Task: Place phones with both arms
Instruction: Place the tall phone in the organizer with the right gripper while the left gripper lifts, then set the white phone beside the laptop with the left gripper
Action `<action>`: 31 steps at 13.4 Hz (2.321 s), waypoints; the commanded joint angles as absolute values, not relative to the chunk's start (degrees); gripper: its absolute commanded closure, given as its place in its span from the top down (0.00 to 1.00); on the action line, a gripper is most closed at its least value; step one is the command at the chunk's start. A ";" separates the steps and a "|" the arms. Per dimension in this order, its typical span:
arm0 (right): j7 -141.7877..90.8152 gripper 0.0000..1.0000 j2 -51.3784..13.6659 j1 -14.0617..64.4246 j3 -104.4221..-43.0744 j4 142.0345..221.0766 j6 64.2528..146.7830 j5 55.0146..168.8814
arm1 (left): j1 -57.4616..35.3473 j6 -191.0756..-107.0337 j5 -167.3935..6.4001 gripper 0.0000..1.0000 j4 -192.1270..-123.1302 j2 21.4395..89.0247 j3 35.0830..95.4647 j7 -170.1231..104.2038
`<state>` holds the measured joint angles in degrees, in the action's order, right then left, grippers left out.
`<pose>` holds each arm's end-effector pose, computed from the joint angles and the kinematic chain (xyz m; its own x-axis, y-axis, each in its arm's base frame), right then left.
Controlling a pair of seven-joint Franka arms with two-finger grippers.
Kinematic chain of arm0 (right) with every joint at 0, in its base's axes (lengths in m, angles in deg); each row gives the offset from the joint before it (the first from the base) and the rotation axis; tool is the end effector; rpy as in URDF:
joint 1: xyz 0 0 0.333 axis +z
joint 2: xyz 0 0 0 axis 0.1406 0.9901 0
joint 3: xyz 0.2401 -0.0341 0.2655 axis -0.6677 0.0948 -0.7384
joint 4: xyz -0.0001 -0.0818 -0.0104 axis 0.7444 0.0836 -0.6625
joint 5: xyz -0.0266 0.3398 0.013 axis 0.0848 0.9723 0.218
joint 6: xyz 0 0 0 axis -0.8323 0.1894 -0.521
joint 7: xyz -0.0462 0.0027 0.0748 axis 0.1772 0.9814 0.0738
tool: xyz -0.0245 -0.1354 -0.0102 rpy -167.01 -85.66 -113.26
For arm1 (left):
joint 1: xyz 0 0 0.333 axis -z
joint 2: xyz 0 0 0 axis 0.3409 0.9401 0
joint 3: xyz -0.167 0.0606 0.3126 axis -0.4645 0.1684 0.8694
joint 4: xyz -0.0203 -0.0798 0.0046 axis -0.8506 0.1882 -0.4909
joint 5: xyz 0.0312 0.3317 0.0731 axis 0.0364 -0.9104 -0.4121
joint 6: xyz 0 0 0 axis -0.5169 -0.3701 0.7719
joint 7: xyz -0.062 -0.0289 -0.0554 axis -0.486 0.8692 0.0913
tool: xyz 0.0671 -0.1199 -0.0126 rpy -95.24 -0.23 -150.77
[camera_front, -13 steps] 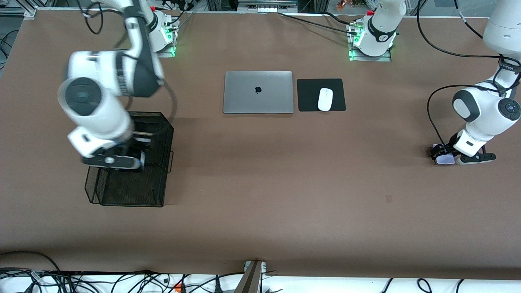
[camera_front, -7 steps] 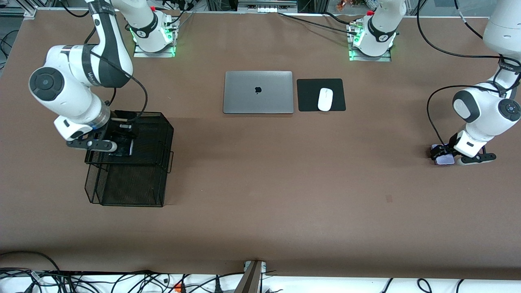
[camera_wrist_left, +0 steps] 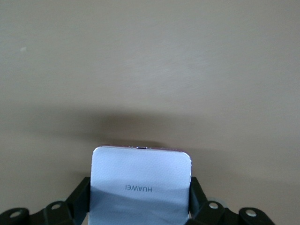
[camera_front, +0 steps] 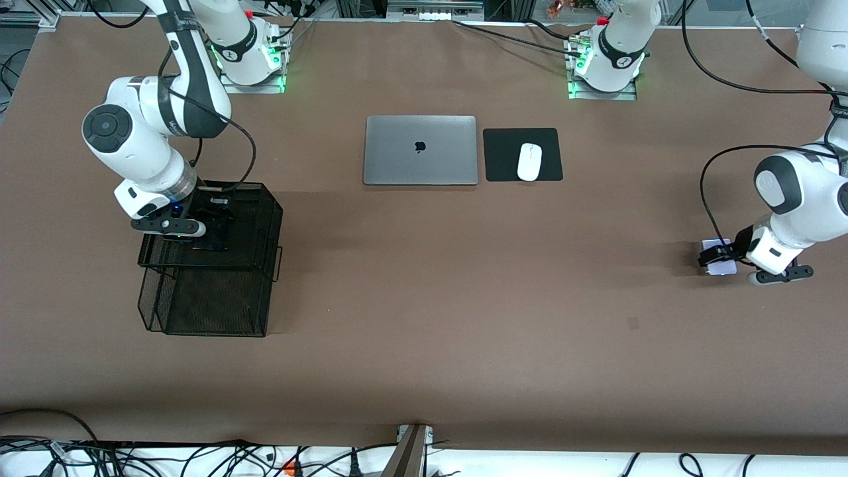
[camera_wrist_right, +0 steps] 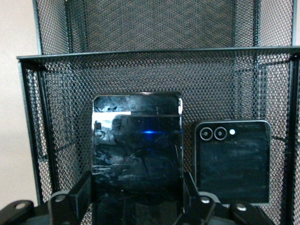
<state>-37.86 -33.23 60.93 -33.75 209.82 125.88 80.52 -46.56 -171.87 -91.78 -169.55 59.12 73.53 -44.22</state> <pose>0.5069 0.0775 0.3781 0.9972 -0.0567 0.0494 -0.0586 -0.9976 0.0381 0.5789 0.1820 0.2644 0.9806 0.1961 -0.0079 0.1962 -0.9787 0.0609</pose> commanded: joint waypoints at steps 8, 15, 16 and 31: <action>-38.69 0.56 -30.46 61.70 -35.60 210.50 130.52 83.19 | -21.73 -155.67 -92.56 0.00 -160.07 59.23 70.33 -12.04; -37.64 1.00 -31.07 61.35 -35.43 205.42 126.33 83.19 | -1.41 -154.06 -92.30 0.00 -144.08 70.19 70.33 9.97; -37.38 1.00 -31.07 61.00 -35.25 203.23 123.52 83.19 | 0.61 -154.06 -92.30 0.00 -141.70 72.13 70.33 9.98; -39.12 1.00 -28.79 56.25 -35.16 185.63 105.56 82.92 | 22.08 -169.88 -99.86 0.60 -132.89 84.54 82.19 18.15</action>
<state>-38.38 -29.31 56.76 -34.68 186.95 106.92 82.39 21.42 -170.22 -98.54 -134.89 83.64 81.33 16.35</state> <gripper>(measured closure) 0.000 0.150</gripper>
